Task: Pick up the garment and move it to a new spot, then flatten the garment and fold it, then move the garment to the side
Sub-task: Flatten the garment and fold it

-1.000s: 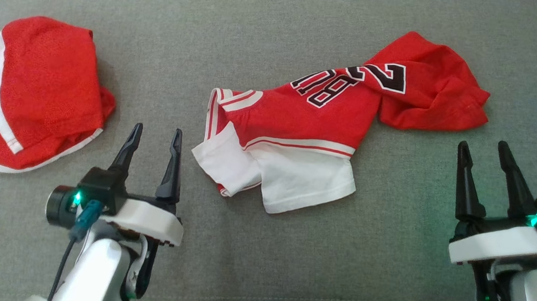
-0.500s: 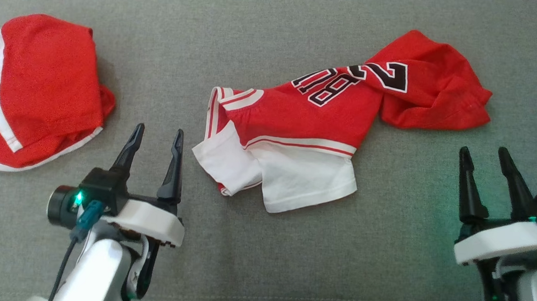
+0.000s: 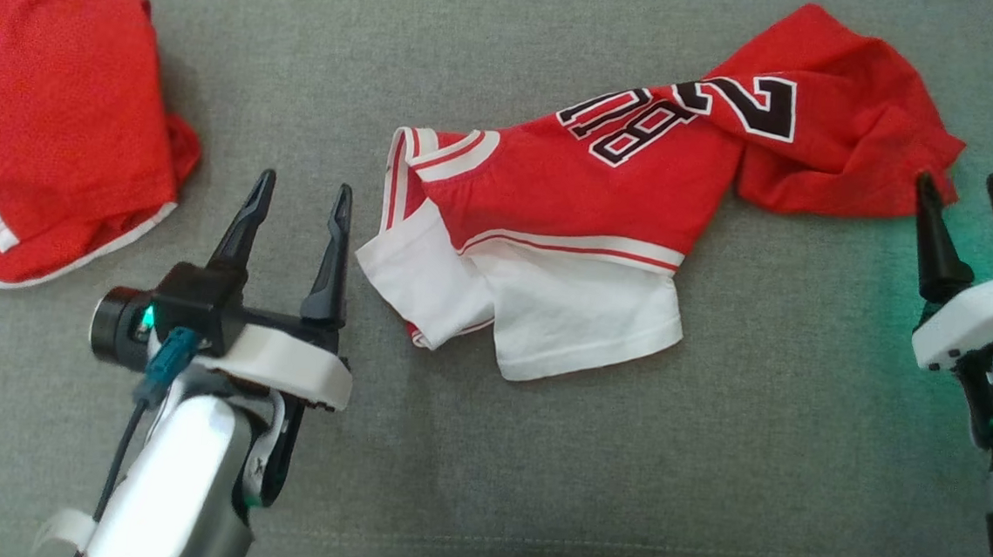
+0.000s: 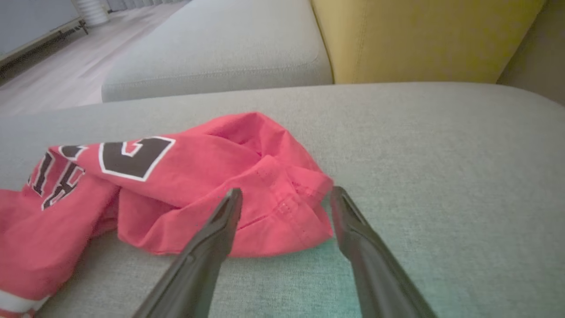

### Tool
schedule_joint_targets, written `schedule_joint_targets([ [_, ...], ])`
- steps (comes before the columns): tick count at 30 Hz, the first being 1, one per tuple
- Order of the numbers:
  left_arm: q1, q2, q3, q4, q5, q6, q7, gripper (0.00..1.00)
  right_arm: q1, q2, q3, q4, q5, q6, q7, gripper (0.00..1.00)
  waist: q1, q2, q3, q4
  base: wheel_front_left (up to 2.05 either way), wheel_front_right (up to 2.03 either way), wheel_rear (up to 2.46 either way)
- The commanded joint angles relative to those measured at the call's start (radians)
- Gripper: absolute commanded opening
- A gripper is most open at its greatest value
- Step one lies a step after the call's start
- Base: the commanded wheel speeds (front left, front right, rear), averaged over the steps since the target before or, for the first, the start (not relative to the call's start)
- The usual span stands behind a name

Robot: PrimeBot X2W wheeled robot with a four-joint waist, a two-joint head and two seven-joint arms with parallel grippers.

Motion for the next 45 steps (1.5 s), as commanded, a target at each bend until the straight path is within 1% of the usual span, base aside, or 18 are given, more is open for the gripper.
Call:
schedule_joint_targets([
  [1, -0.031, 0.010, 0.027, -0.027, 0.007, -0.005, -0.012, 1.00, -0.023, -0.022, 0.021, -0.014, 0.011, -0.001, 0.010, 1.00, 0.0000, 0.0000, 0.009, 0.005, 0.00, 0.00, 0.00],
  [6, -0.046, 0.005, 0.028, -0.023, 0.010, -0.011, -0.012, 1.00, -0.074, -0.046, 0.051, 0.047, 0.039, -0.001, 0.033, 1.00, 0.0000, 0.0000, 0.027, 0.008, 0.00, 0.00, 0.00],
  [13, -0.058, 0.002, 0.033, -0.019, 0.016, -0.016, -0.012, 1.00, -0.122, -0.071, 0.107, 0.096, 0.067, -0.001, 0.053, 1.00, 0.0000, 0.0000, 0.044, 0.003, 0.00, 0.00, 0.00],
  [14, -0.059, 0.001, 0.034, -0.018, 0.017, -0.016, -0.012, 1.00, -0.127, -0.074, 0.117, 0.101, 0.071, -0.001, 0.057, 0.87, 0.0000, 0.0000, 0.045, 0.002, 0.00, 0.00, 0.00],
  [15, -0.060, 0.001, 0.034, -0.017, 0.018, -0.017, -0.012, 1.00, -0.131, -0.077, 0.125, 0.107, 0.077, -0.001, 0.061, 0.81, 0.0000, 0.0000, 0.046, 0.001, 0.00, 0.00, 0.00],
  [18, -0.062, -0.001, 0.036, -0.015, 0.020, -0.018, -0.012, 1.00, -0.142, -0.084, 0.146, 0.126, 0.095, -0.001, 0.068, 0.36, 0.0000, 0.0000, 0.048, -0.002, 0.00, 0.00, 0.00],
  [19, -0.062, -0.002, 0.036, -0.015, 0.021, -0.019, -0.012, 1.00, -0.146, -0.087, 0.153, 0.132, 0.100, -0.001, 0.069, 0.15, 0.0000, 0.0000, 0.050, -0.003, 0.00, 0.00, 0.00],
  [20, -0.063, -0.003, 0.036, -0.015, 0.022, -0.020, -0.012, 1.00, -0.149, -0.090, 0.160, 0.136, 0.106, -0.001, 0.069, 0.00, 0.0000, 0.0000, 0.052, -0.003, 0.00, 0.00, 0.00],
  [25, -0.066, -0.005, 0.039, -0.012, 0.025, -0.023, -0.012, 1.00, -0.148, -0.100, 0.182, 0.143, 0.135, -0.001, 0.058, 0.00, 0.0000, 0.0000, 0.055, -0.005, 0.00, 0.00, 0.00],
  [29, -0.062, -0.008, 0.043, -0.010, 0.026, -0.026, -0.012, 1.00, -0.106, -0.094, 0.179, 0.117, 0.150, -0.001, 0.037, 0.00, 0.0000, 0.0000, 0.047, -0.008, 0.00, 0.00, 0.00],
  [31, -0.057, -0.009, 0.045, -0.008, 0.026, -0.026, -0.012, 1.00, -0.067, -0.086, 0.163, 0.092, 0.156, -0.001, 0.028, 0.00, 0.0000, 0.0000, 0.041, -0.009, 0.00, 0.00, 0.00],
  [33, -0.047, -0.010, 0.051, -0.006, 0.026, -0.026, -0.012, 1.00, 0.009, -0.067, 0.132, 0.044, 0.159, -0.001, 0.028, 0.00, 0.0000, 0.0000, 0.027, -0.015, 0.00, 0.00, 0.00],
  [34, -0.047, -0.010, 0.051, -0.006, 0.026, -0.026, -0.012, 1.00, 0.009, -0.067, 0.132, 0.044, 0.159, -0.001, 0.028, 0.00, 0.0000, 0.0000, 0.027, -0.015, 0.00, 0.00, 0.00],
  [38, -0.036, -0.011, 0.055, -0.005, 0.026, -0.025, -0.012, 1.00, 0.103, -0.042, 0.082, -0.024, 0.151, -0.001, 0.047, 0.00, 0.0000, 0.0000, 0.015, -0.021, 0.00, 0.00, 0.00],
  [42, -0.029, -0.010, 0.057, -0.004, 0.026, -0.026, -0.012, 1.00, 0.165, -0.015, 0.041, -0.079, 0.133, -0.001, 0.071, 0.00, 0.0000, 0.0000, 0.008, -0.026, 0.00, 0.00, 0.00],
  [43, -0.026, -0.010, 0.058, -0.003, 0.026, -0.027, -0.012, 1.00, 0.176, -0.007, 0.031, -0.087, 0.130, -0.001, 0.078, 0.22, 0.0000, 0.0000, 0.005, -0.027, 0.00, 0.00, 0.00],
  [44, -0.023, -0.010, 0.058, -0.002, 0.026, -0.027, -0.012, 1.00, 0.187, 0.000, 0.022, -0.095, 0.122, -0.001, 0.085, 0.59, 0.0000, 0.0000, 0.003, -0.028, 0.00, 0.00, 0.00],
  [45, -0.020, -0.010, 0.057, 0.000, 0.025, -0.027, -0.012, 1.00, 0.196, 0.007, 0.013, -0.103, 0.114, -0.001, 0.088, 1.00, 0.0000, 0.0000, -0.001, -0.027, 0.00, 0.00, 0.00],
])
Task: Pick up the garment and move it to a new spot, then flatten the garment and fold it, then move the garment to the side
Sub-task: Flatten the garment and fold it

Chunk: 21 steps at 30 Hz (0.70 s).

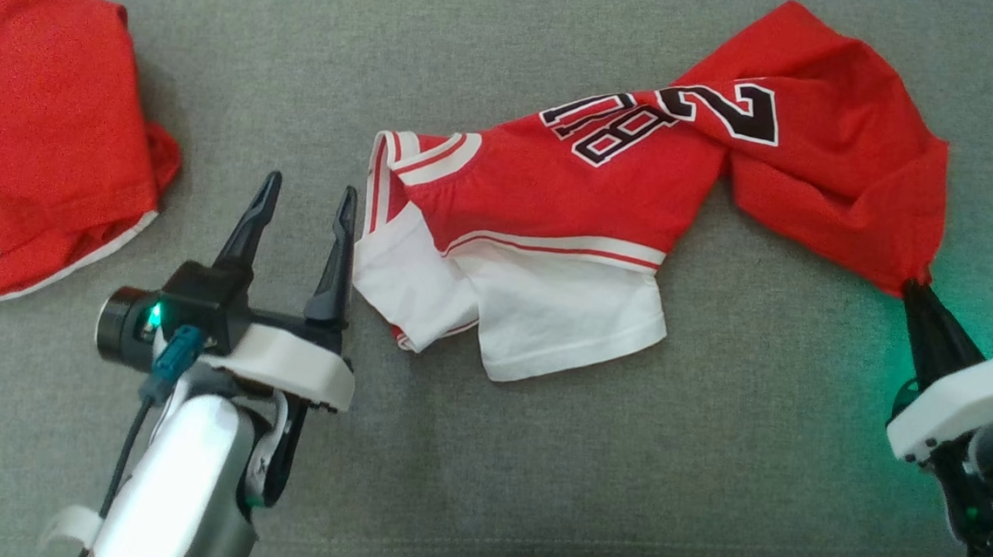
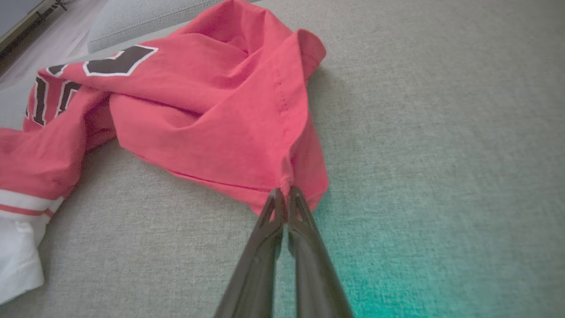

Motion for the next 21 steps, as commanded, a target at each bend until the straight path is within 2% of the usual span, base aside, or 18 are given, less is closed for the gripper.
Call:
schedule_joint_targets([
  [1, -0.006, 0.010, 0.042, -0.026, 0.007, -0.003, -0.012, 1.00, 0.026, -0.004, -0.002, -0.045, -0.016, -0.001, 0.002, 1.00, 0.0000, 0.0000, -0.007, 0.001, 0.00, 0.00, 0.00],
  [6, 0.020, 0.009, 0.045, -0.020, 0.003, 0.000, -0.012, 1.00, 0.090, 0.046, -0.045, -0.110, -0.070, -0.001, -0.046, 1.00, 0.0000, 0.0000, -0.040, 0.007, 0.00, 0.00, 0.00],
  [11, 0.056, 0.011, 0.053, -0.026, -0.003, 0.008, -0.012, 1.00, 0.137, 0.088, -0.062, -0.220, -0.158, -0.001, -0.146, 1.00, 0.0000, 0.0000, -0.078, 0.007, 0.00, 0.00, 0.00],
  [15, 0.080, 0.014, 0.055, -0.032, -0.006, 0.014, -0.012, 1.00, 0.142, 0.111, -0.042, -0.304, -0.197, -0.001, -0.189, 1.00, 0.0000, 0.0000, -0.106, 0.006, 0.00, 0.00, 0.00],
  [21, 0.111, 0.015, 0.047, -0.038, -0.011, 0.019, -0.009, 1.00, 0.151, 0.120, 0.000, -0.350, -0.206, -0.001, -0.190, 1.00, 0.0000, 0.0000, -0.149, 0.012, 0.00, 0.00, 0.00],
])
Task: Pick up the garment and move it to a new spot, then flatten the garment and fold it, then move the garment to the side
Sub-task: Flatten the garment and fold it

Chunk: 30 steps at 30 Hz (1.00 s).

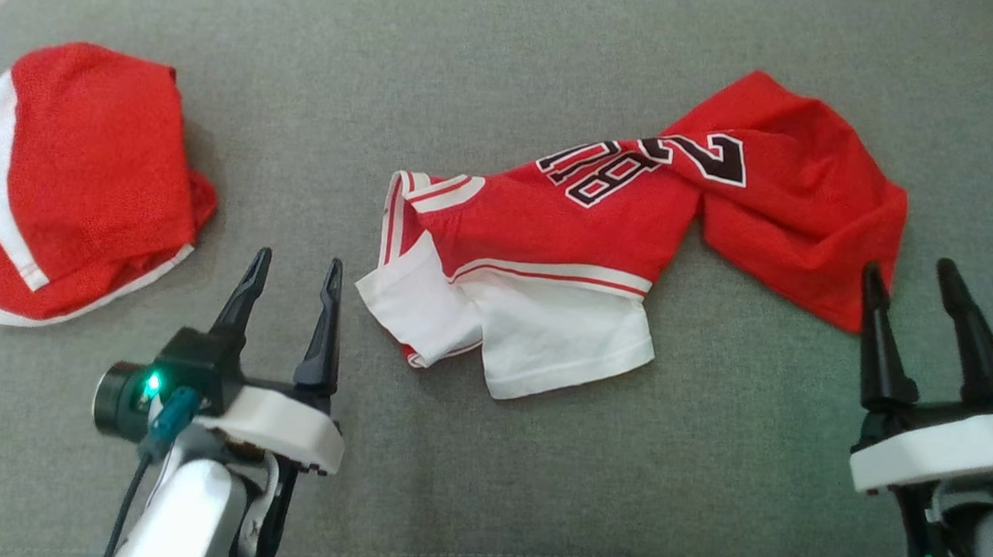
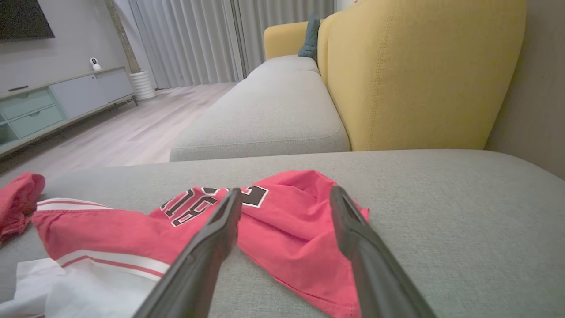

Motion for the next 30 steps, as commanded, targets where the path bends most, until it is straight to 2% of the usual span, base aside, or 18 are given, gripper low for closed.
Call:
schedule_joint_targets([
  [1, -0.007, 0.014, 0.029, -0.035, -0.008, 0.010, -0.009, 1.00, 0.001, -0.006, 0.028, -0.042, 0.000, -0.001, -0.007, 1.00, 0.0000, 0.0000, -0.015, 0.004, 0.00, 0.00, 0.00],
  [21, -0.008, 0.027, 0.013, -0.050, -0.016, 0.018, 0.004, 1.00, 0.009, 0.001, 0.039, -0.035, 0.011, -0.001, 0.002, 1.00, 0.0000, 0.0000, -0.020, 0.018, 0.00, 0.00, 0.00],
  [30, -0.053, -0.031, -0.185, -0.074, -0.019, -0.115, 0.163, 1.00, -0.007, 0.008, 0.042, -0.032, 0.006, -0.001, 0.011, 1.00, 0.0000, 0.0000, 0.020, 0.013, 0.00, 0.00, 0.00],
])
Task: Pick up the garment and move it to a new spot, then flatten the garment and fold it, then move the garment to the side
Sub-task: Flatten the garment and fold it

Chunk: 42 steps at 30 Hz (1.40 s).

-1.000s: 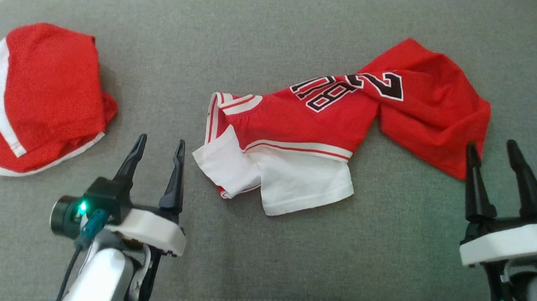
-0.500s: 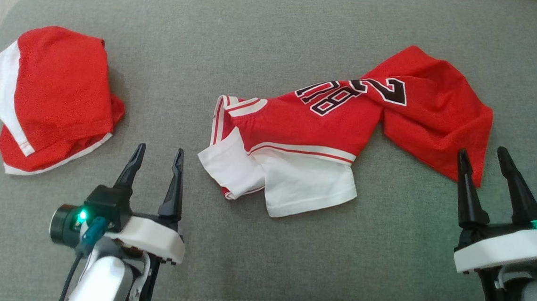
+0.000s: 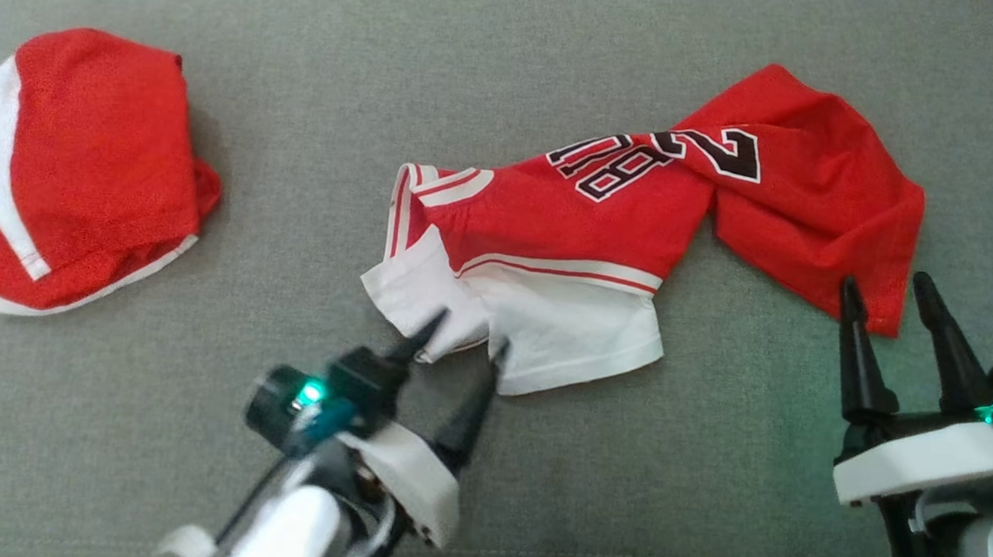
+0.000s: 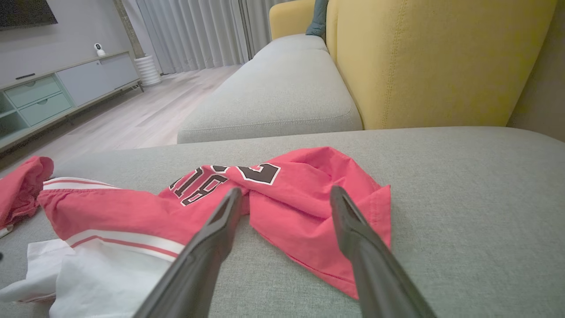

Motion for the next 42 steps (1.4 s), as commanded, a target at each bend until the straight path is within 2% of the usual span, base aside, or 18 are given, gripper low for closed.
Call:
schedule_joint_targets([
  [1, -0.037, -0.003, 0.003, -0.007, -0.010, -0.013, 0.026, 1.00, -0.028, -0.001, 0.024, -0.031, 0.002, -0.001, 0.000, 1.00, 0.0000, 0.0000, 0.009, -0.008, 0.00, 0.00, 0.00],
  [5, -0.045, -0.025, -0.048, 0.055, -0.032, -0.046, 0.082, 1.00, -0.039, 0.001, 0.031, -0.024, 0.005, -0.001, -0.001, 1.00, 0.0000, 0.0000, 0.027, -0.021, 0.00, 0.00, 0.00],
  [14, -0.094, -0.041, -0.055, 0.174, -0.040, -0.031, 0.075, 1.00, -0.052, 0.000, 0.028, -0.013, 0.006, -0.001, -0.003, 1.00, 0.0000, 0.0000, 0.061, -0.040, 0.00, 0.00, 0.00],
  [18, -0.112, -0.045, -0.066, 0.206, -0.056, -0.050, 0.081, 0.99, -0.054, -0.002, 0.023, -0.005, 0.006, -0.001, 0.006, 1.00, 0.0000, 0.0000, 0.068, -0.046, 0.00, 0.00, 0.00],
  [19, -0.116, -0.045, -0.068, 0.212, -0.057, -0.052, 0.080, 0.82, -0.055, -0.005, 0.022, -0.001, 0.003, -0.001, 0.011, 1.00, 0.0000, 0.0000, 0.071, -0.047, 0.00, 0.00, 0.00],
  [22, -0.128, -0.047, -0.073, 0.227, -0.058, -0.056, 0.073, 0.20, -0.061, -0.022, 0.016, 0.012, -0.011, -0.001, 0.020, 1.00, 0.0000, 0.0000, 0.080, -0.049, 0.00, 0.00, 0.00],
  [23, -0.133, -0.047, -0.073, 0.232, -0.058, -0.057, 0.070, 0.04, -0.063, -0.027, 0.012, 0.018, -0.013, -0.001, 0.022, 1.00, 0.0000, 0.0000, 0.083, -0.050, 0.00, 0.00, 0.00],
  [24, -0.138, -0.046, -0.075, 0.238, -0.055, -0.056, 0.065, 0.00, -0.065, -0.031, 0.007, 0.025, -0.014, -0.001, 0.026, 1.00, 0.0000, 0.0000, 0.086, -0.050, 0.00, 0.00, 0.00],
  [31, -0.165, -0.044, -0.079, 0.264, -0.043, -0.047, 0.033, 0.00, -0.103, -0.073, -0.046, 0.107, -0.003, -0.001, 0.073, 1.00, 0.0000, 0.0000, 0.109, -0.048, 0.00, 0.00, 0.00],
  [35, -0.184, -0.042, -0.079, 0.267, -0.037, -0.041, 0.020, 0.00, -0.145, -0.102, -0.038, 0.173, 0.015, -0.001, 0.130, 1.00, 0.0000, 0.0000, 0.128, -0.040, 0.00, 0.00, 0.00],
  [37, -0.192, -0.041, -0.080, 0.268, -0.038, -0.042, 0.017, 0.05, -0.164, -0.112, -0.034, 0.196, 0.023, -0.001, 0.155, 1.00, 0.0000, 0.0000, 0.138, -0.034, 0.00, 0.00, 0.00],
  [40, -0.201, -0.040, -0.081, 0.270, -0.039, -0.042, 0.010, 0.04, -0.187, -0.125, -0.026, 0.219, 0.033, -0.001, 0.185, 1.00, 0.0000, 0.0000, 0.151, -0.027, 0.00, 0.00, 0.00],
  [42, -0.204, -0.040, -0.083, 0.272, -0.040, -0.042, 0.005, 0.00, -0.195, -0.129, -0.014, 0.231, 0.047, -0.001, 0.206, 1.00, 0.0000, 0.0000, 0.155, -0.023, 0.00, 0.00, 0.00],
])
